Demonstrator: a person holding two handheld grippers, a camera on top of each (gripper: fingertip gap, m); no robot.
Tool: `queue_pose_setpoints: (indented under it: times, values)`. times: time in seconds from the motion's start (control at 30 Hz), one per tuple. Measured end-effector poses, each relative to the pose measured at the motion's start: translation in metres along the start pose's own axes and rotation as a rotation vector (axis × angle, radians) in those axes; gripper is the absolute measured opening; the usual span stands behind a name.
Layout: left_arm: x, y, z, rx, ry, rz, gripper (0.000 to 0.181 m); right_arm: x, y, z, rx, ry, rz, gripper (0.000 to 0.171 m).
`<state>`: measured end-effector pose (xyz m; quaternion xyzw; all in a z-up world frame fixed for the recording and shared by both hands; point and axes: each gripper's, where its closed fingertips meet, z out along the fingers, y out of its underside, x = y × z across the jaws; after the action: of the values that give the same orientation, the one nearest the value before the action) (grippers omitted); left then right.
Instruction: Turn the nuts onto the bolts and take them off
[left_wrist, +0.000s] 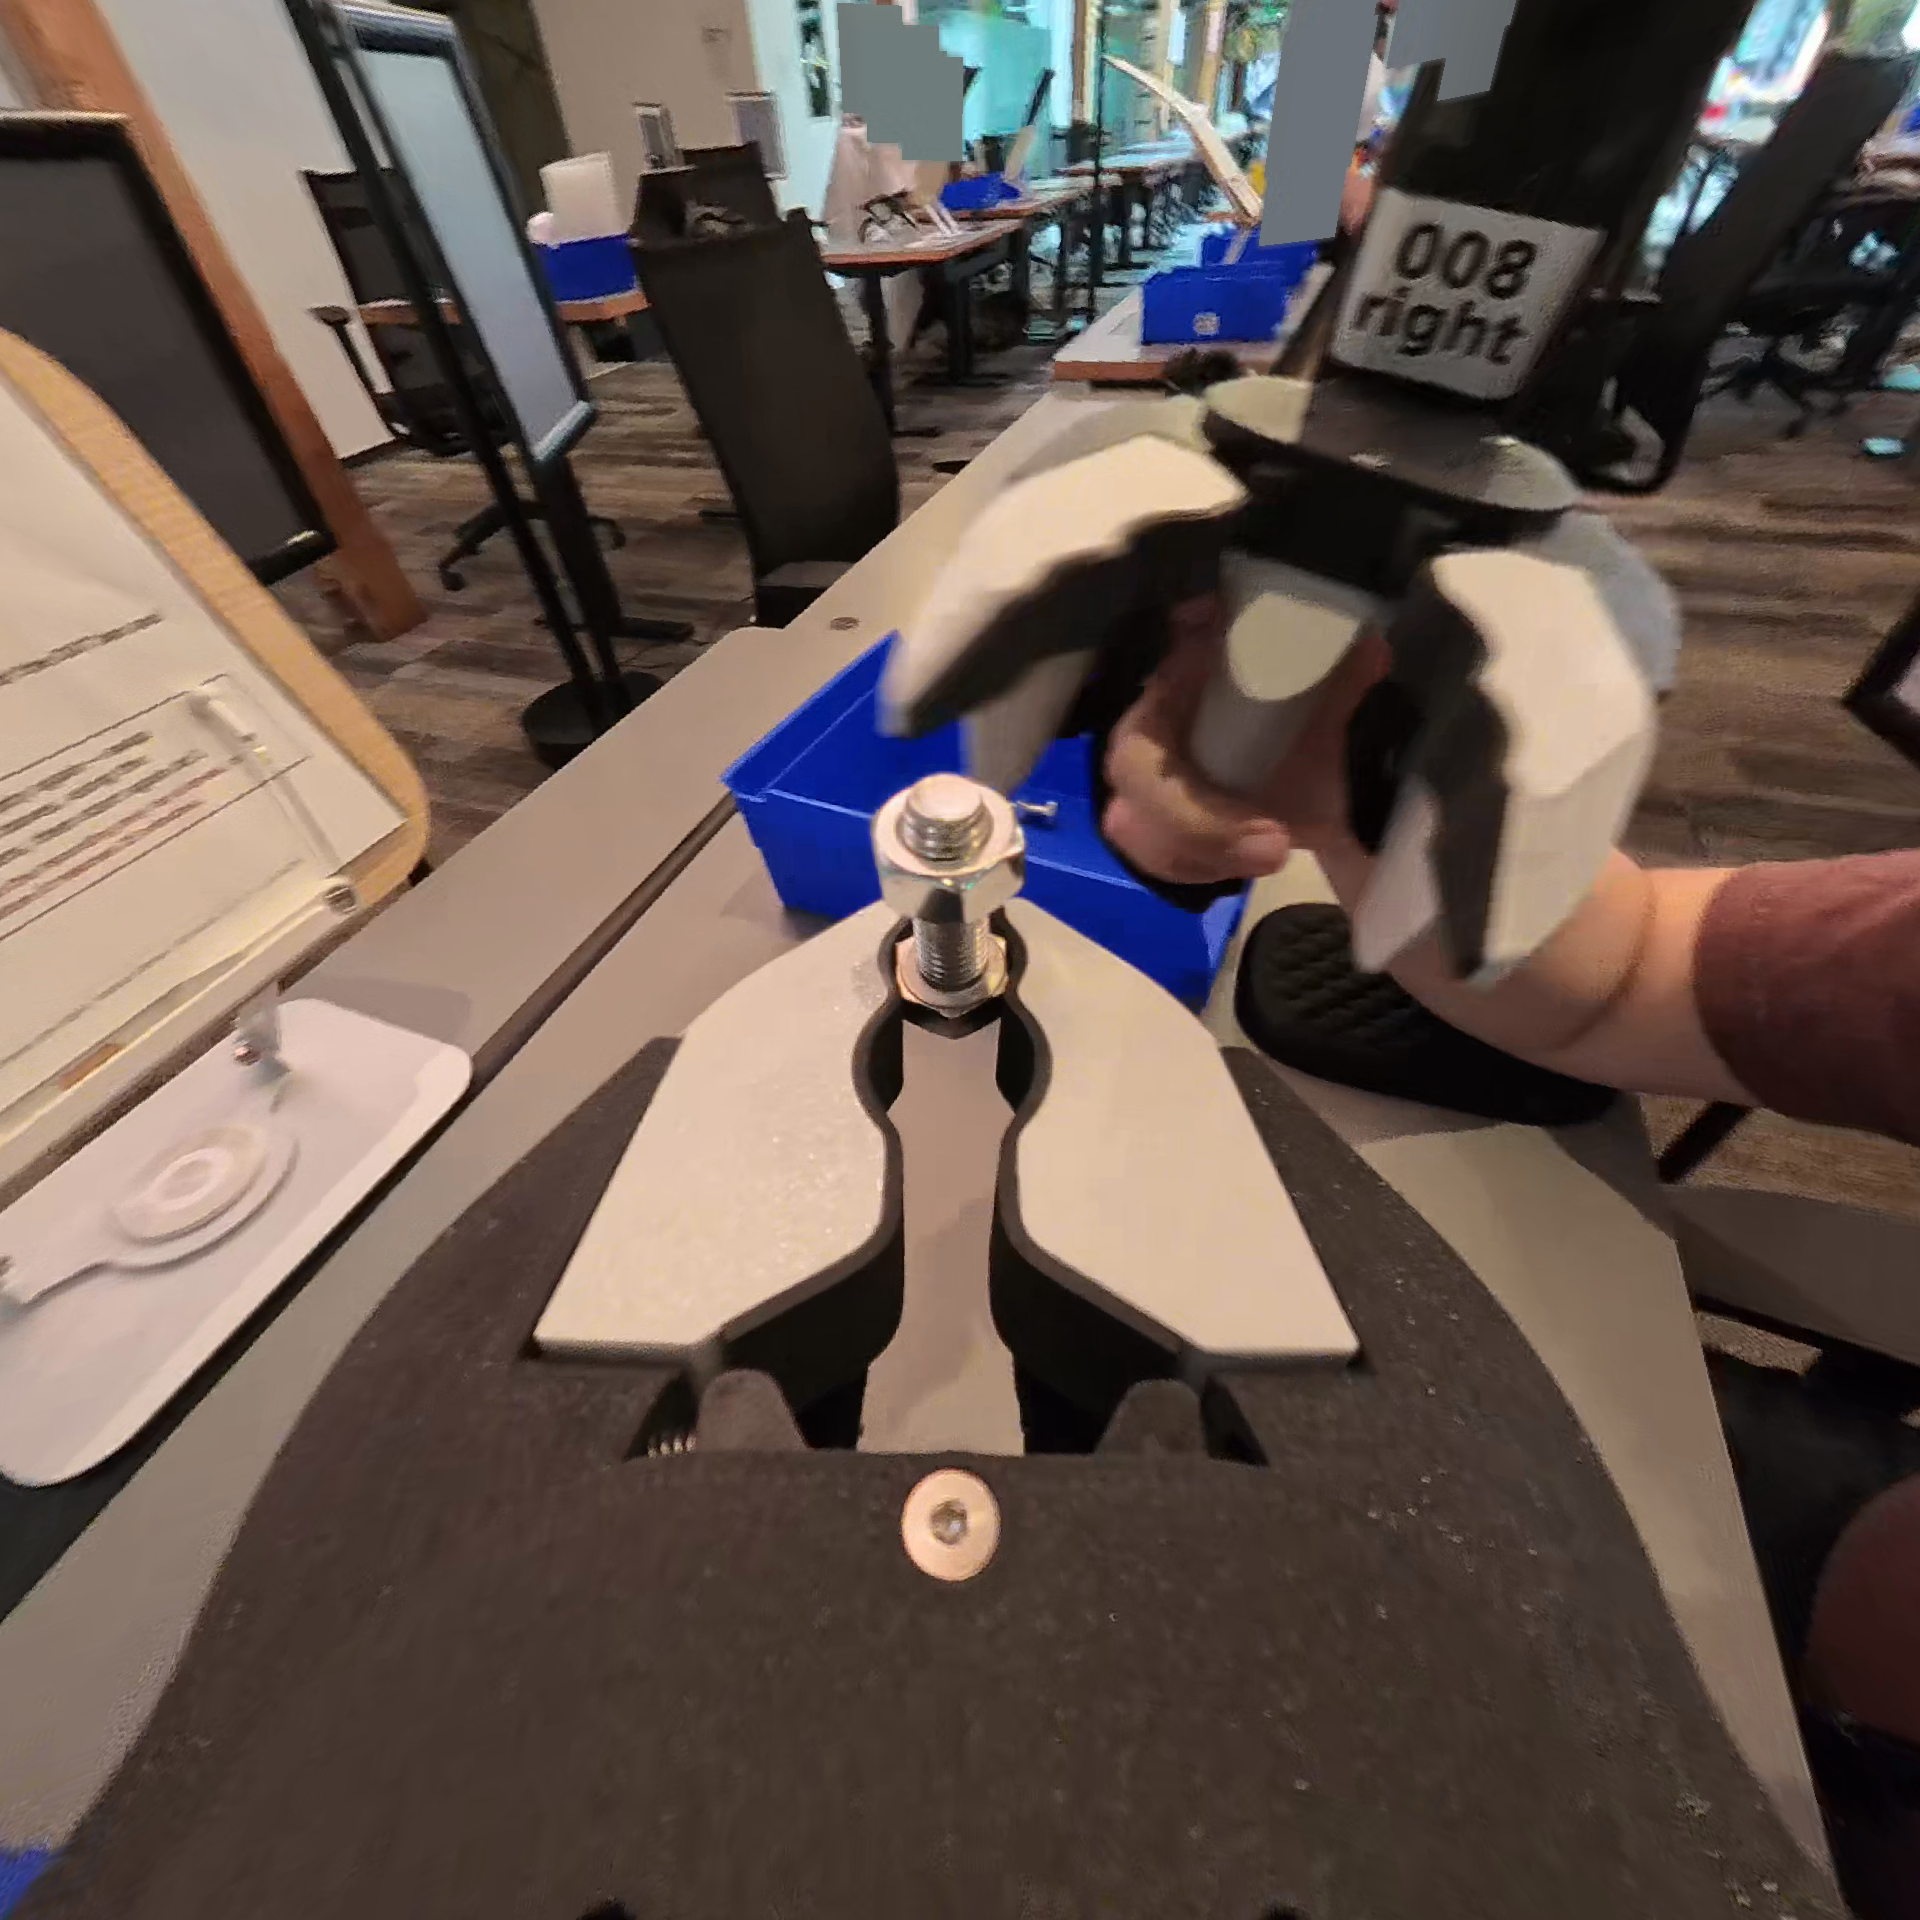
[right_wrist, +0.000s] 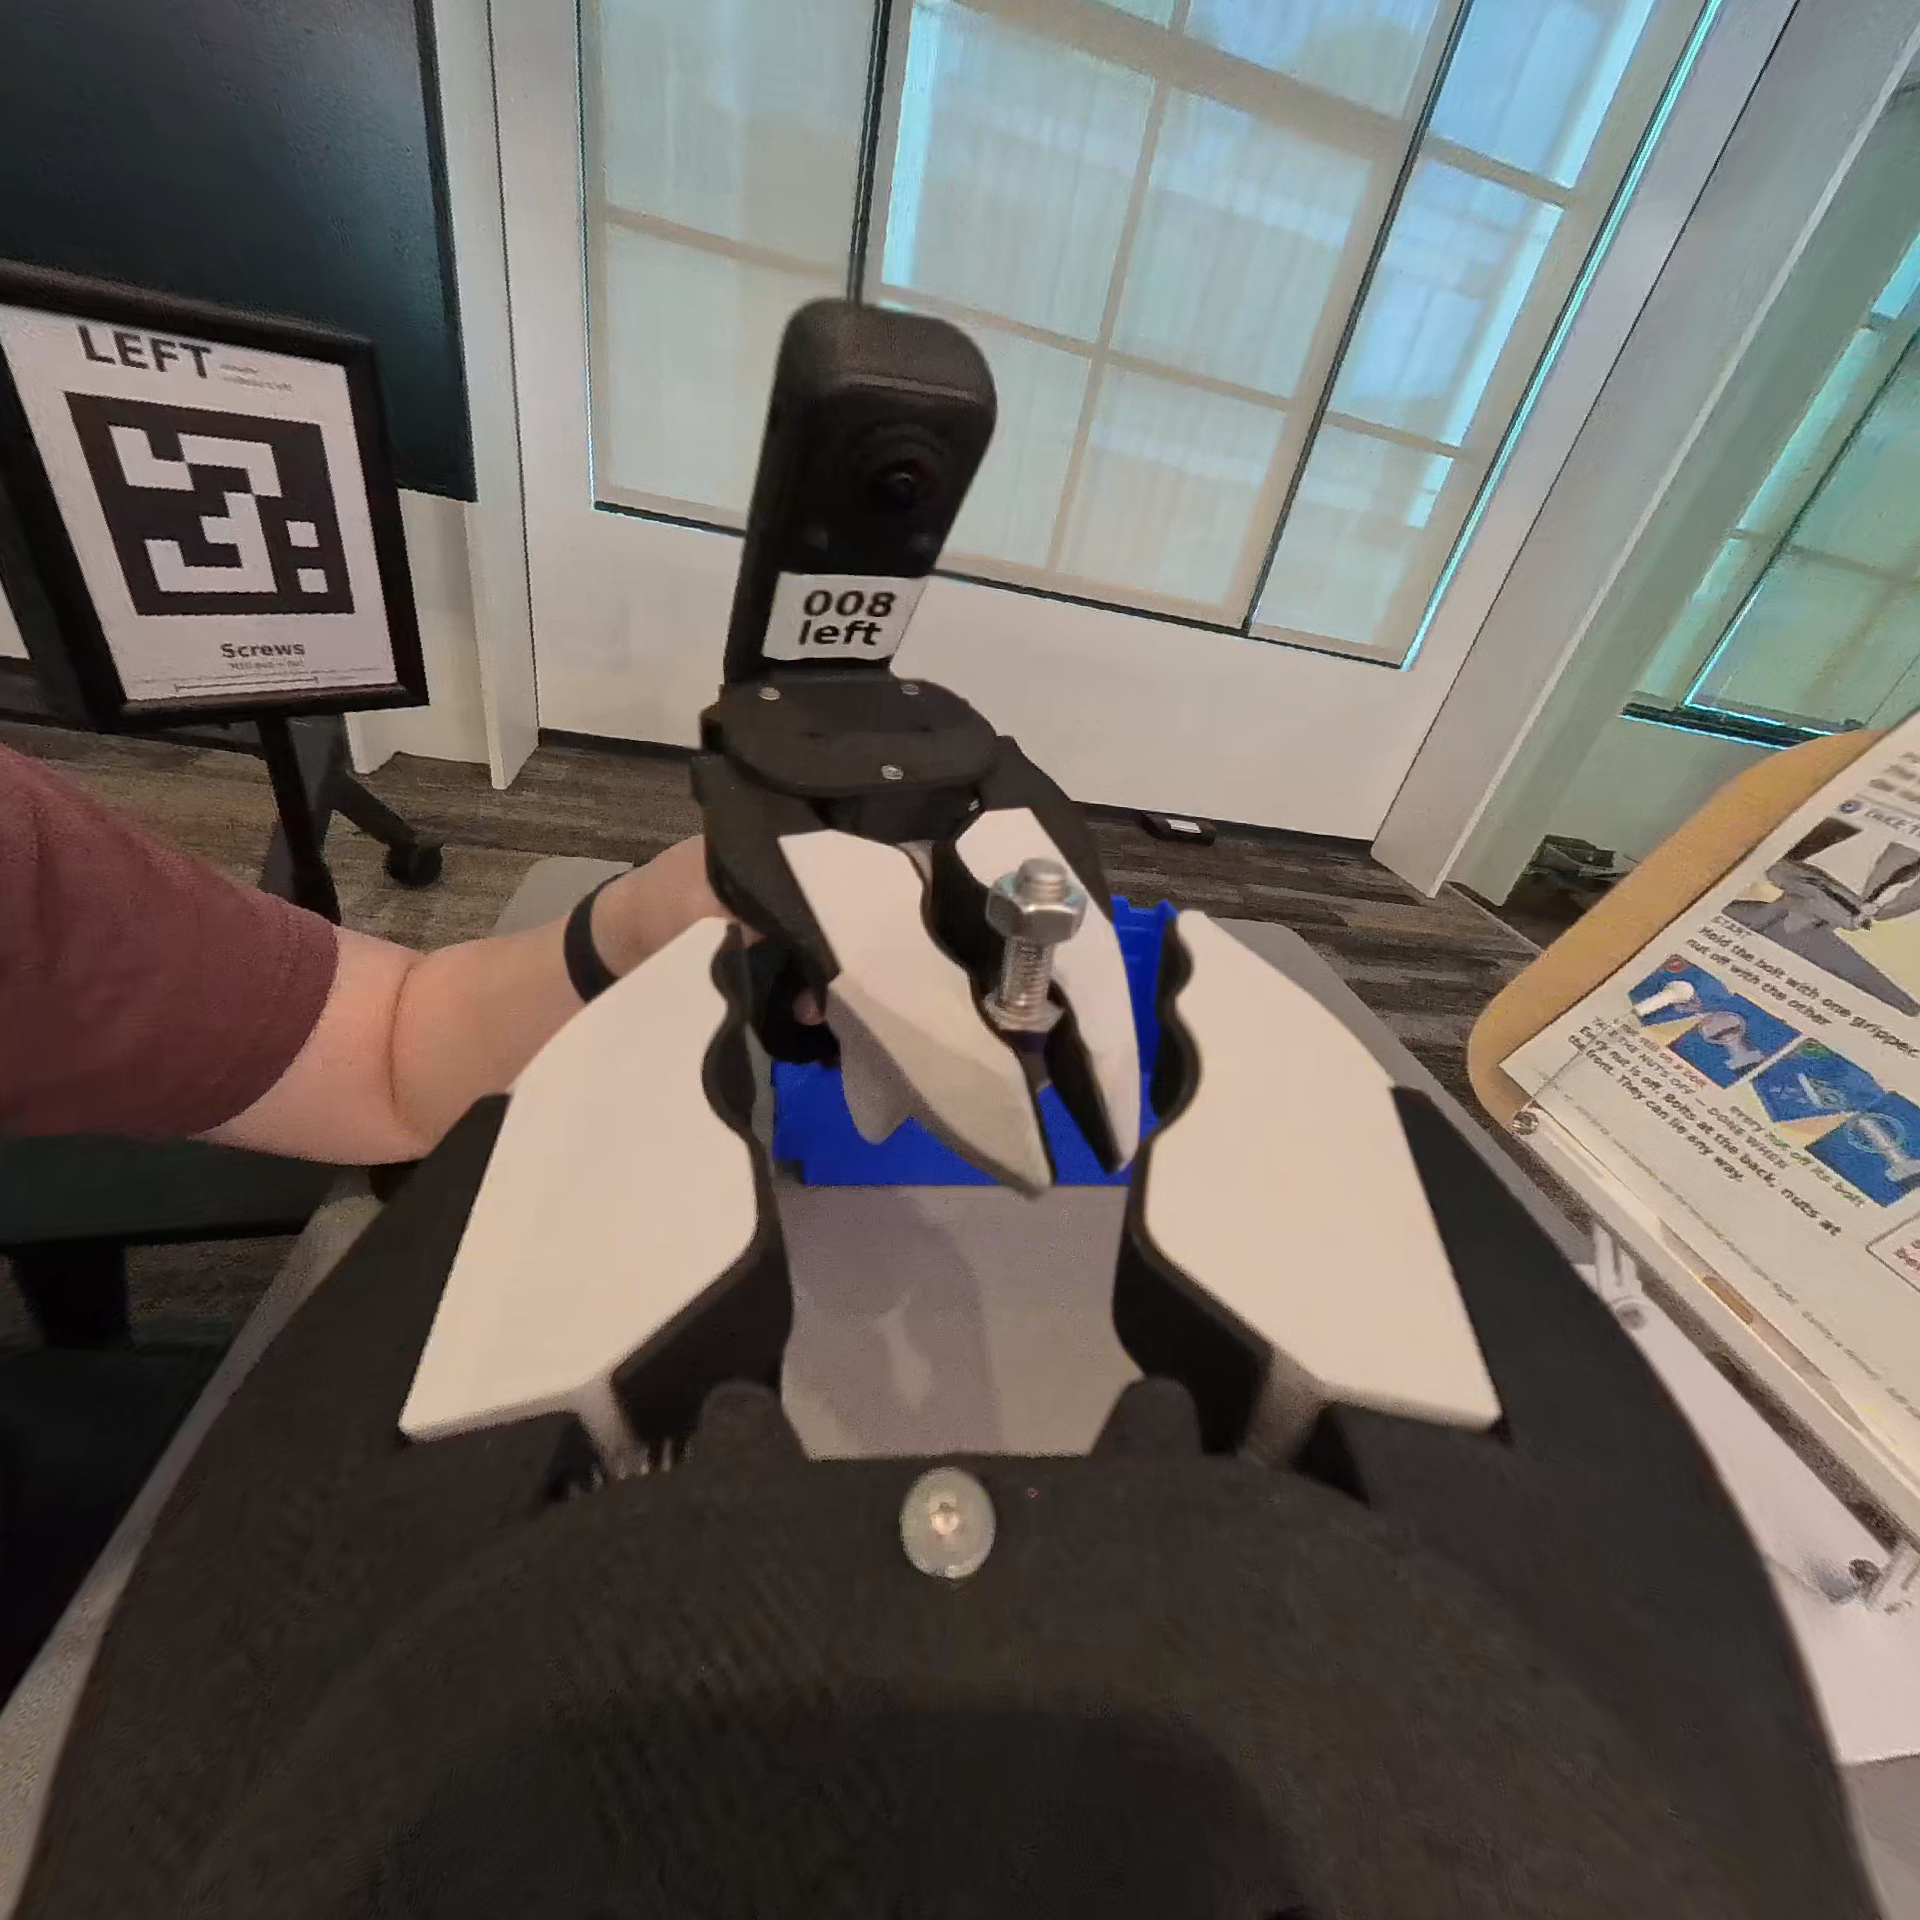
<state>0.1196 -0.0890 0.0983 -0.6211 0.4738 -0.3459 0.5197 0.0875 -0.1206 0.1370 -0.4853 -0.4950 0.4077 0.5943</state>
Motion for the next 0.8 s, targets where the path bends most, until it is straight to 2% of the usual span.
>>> queue_pose_setpoints:
  times: [0.1, 0.17, 0.2, 0.23, 0.27, 0.33, 0.47, 0.57, 0.63, 0.7, 0.73, 0.8]
  values:
    - [0.013, 0.006, 0.01, -0.045, 0.005, 0.076, 0.013, -0.01, 0.008, 0.01, -0.023, -0.048, 0.011, 0.076]
    - [0.009, 0.007, 0.011, -0.053, -0.031, 0.084, 0.013, -0.016, 0.01, 0.01, -0.056, -0.063, 0.003, 0.082]
    - [0.004, 0.006, 0.007, -0.044, -0.046, 0.069, 0.012, -0.016, 0.01, 0.007, -0.079, -0.056, -0.016, 0.08]
    - [-0.002, 0.005, 0.003, -0.036, -0.046, 0.041, 0.012, -0.02, 0.007, 0.001, -0.09, -0.081, -0.046, 0.057]
    - [-0.012, 0.004, -0.003, -0.026, -0.072, 0.006, 0.012, -0.026, 0.0, -0.004, -0.068, -0.116, -0.047, 0.054]
    - [-0.02, 0.0, -0.009, 0.006, -0.067, -0.026, 0.012, -0.024, -0.012, -0.009, -0.013, -0.107, -0.005, 0.057]
    - [-0.002, 0.0, -0.003, -0.009, 0.019, -0.013, 0.012, -0.005, 0.001, 0.0, -0.038, 0.011, -0.042, 0.067]
    - [0.019, 0.008, 0.009, -0.055, 0.069, 0.052, 0.012, -0.007, 0.01, 0.011, -0.044, -0.019, -0.003, 0.071]
    - [0.013, 0.01, 0.013, -0.06, 0.011, 0.074, 0.012, -0.013, 0.01, 0.01, -0.056, -0.063, 0.01, 0.076]
    - [0.01, 0.008, 0.007, -0.055, 0.017, 0.039, 0.012, -0.01, 0.009, 0.0, -0.089, -0.044, -0.027, 0.062]
    - [0.006, 0.006, 0.004, -0.044, 0.026, -0.004, 0.012, -0.011, 0.004, -0.005, -0.077, -0.062, -0.022, 0.049]
    - [0.0, -0.001, -0.003, 0.007, 0.041, -0.053, 0.012, -0.009, -0.008, -0.012, -0.009, -0.086, 0.067, 0.04]
